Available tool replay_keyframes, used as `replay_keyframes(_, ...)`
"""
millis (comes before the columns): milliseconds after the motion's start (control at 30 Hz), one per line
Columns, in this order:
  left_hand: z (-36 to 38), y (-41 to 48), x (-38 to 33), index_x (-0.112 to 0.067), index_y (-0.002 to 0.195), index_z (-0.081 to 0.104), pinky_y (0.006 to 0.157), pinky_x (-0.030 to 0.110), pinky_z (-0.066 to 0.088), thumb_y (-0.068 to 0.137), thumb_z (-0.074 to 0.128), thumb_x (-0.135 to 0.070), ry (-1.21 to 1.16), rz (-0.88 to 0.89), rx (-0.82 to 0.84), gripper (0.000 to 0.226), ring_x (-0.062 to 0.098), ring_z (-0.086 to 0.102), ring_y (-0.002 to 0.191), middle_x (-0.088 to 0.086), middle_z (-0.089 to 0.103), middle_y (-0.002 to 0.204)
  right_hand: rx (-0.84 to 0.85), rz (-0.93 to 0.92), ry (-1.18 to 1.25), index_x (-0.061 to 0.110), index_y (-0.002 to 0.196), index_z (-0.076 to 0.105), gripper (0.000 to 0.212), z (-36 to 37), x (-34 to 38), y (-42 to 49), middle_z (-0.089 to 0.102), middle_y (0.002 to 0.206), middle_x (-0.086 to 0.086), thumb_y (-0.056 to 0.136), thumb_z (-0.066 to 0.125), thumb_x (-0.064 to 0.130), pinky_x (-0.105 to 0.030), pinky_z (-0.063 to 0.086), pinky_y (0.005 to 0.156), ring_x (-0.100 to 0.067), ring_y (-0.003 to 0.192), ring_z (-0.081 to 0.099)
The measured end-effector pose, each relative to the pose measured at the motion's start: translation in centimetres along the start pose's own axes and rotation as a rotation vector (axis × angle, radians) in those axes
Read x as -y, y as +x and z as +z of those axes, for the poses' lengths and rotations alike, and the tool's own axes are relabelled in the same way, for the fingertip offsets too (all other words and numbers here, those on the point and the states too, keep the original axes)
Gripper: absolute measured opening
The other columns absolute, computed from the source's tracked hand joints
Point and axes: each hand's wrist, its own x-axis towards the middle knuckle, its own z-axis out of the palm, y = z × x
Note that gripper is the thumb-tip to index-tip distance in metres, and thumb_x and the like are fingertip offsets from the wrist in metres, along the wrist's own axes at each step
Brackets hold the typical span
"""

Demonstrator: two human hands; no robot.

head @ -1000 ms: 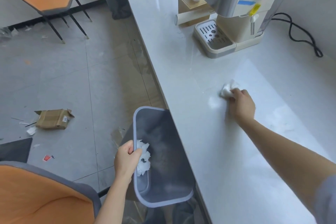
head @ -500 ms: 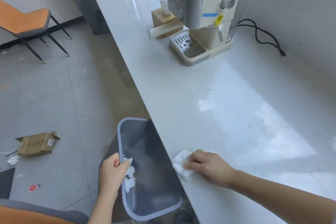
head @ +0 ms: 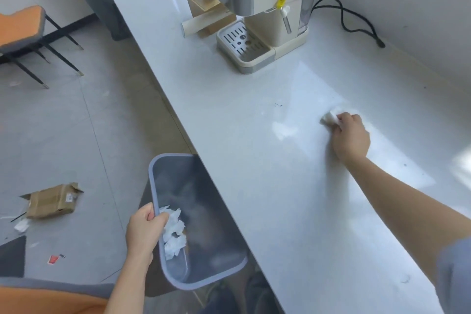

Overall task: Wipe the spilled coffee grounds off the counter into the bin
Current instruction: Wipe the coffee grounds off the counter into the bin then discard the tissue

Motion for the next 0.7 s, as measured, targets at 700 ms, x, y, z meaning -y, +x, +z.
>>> replay_keyframes(700,0.1,0.3,0.4,-0.02,0.058,0.024,0.059,0.032,0.018,0.069,0.056,0.001,-0.004,0.0,-0.002,0.04,0.019,0.021,0.061,-0.002,0.021,0.058,0.024,-0.038,-0.094,0.013,0.104,0.059,0.02,-2.2,-0.6,-5.5,0.053,0.11,-0.019,0.088,0.047,0.013,-0.04,0.042,0.077,-0.043,0.093,0.058)
